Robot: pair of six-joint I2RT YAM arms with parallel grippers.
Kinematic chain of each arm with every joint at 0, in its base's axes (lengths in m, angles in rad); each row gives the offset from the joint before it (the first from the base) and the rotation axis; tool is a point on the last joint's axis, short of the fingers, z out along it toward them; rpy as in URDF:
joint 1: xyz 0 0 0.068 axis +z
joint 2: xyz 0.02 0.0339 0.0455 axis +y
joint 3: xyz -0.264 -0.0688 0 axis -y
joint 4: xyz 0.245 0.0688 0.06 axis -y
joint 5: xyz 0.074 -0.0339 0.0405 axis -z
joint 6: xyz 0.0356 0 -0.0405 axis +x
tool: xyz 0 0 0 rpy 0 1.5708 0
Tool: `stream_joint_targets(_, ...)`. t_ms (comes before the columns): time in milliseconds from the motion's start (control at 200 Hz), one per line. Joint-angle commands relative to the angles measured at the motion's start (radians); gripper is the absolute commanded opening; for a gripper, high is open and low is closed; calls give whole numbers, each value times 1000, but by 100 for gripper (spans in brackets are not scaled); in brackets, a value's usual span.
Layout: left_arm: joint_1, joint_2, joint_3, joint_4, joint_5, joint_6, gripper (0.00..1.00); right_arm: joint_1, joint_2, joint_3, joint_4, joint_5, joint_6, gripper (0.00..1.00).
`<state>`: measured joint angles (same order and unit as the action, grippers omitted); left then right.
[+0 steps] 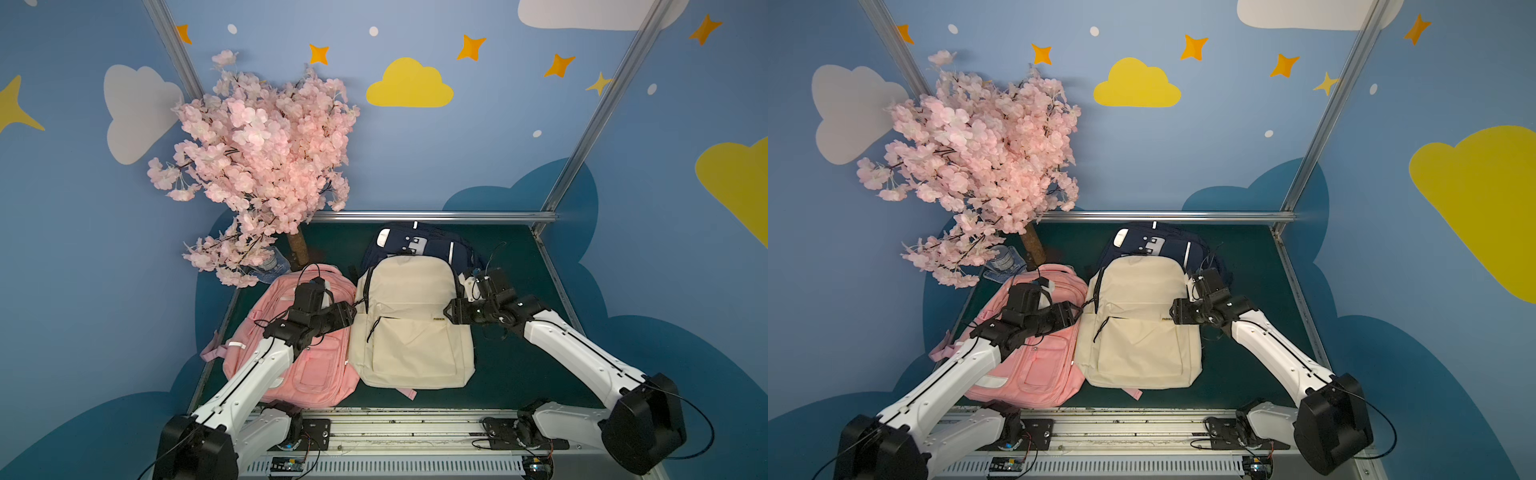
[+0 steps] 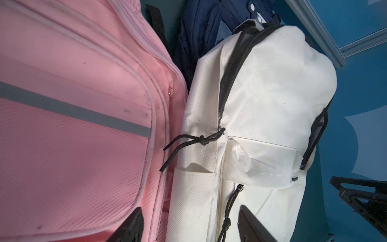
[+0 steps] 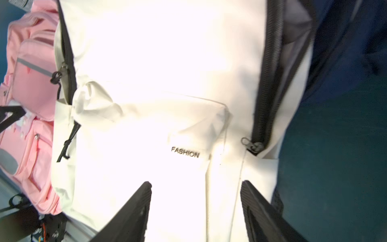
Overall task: Zip up the backpack
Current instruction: Pick up the backpack from the center of the board.
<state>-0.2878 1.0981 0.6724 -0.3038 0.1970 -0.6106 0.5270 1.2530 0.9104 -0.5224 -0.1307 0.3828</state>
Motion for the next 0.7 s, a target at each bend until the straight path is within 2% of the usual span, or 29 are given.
stream_joint_targets(0, 4, 77, 13, 85, 110, 15, 72, 30, 42, -36, 46, -26, 36, 67)
stream_joint_targets(285, -22, 168, -43, 160, 162, -30, 73, 50, 142, -118, 190, -97, 129, 65)
stream_joint_targets(335, -32, 190, -48, 173, 164, -30, 71, 50, 158, -123, 205, -104, 133, 65)
stream_joint_targets(476, -52, 259, -38, 195, 162, -21, 55, 52, 184, -126, 224, -106, 140, 65)
stream_joint_targets(586, -62, 284, -11, 191, 152, -22, 35, 53, 183, -119, 215, -86, 145, 63)
stream_joint_targets(696, -87, 262, 32, 153, 101, -11, 20, 54, 149, -117, 205, -57, 136, 63)
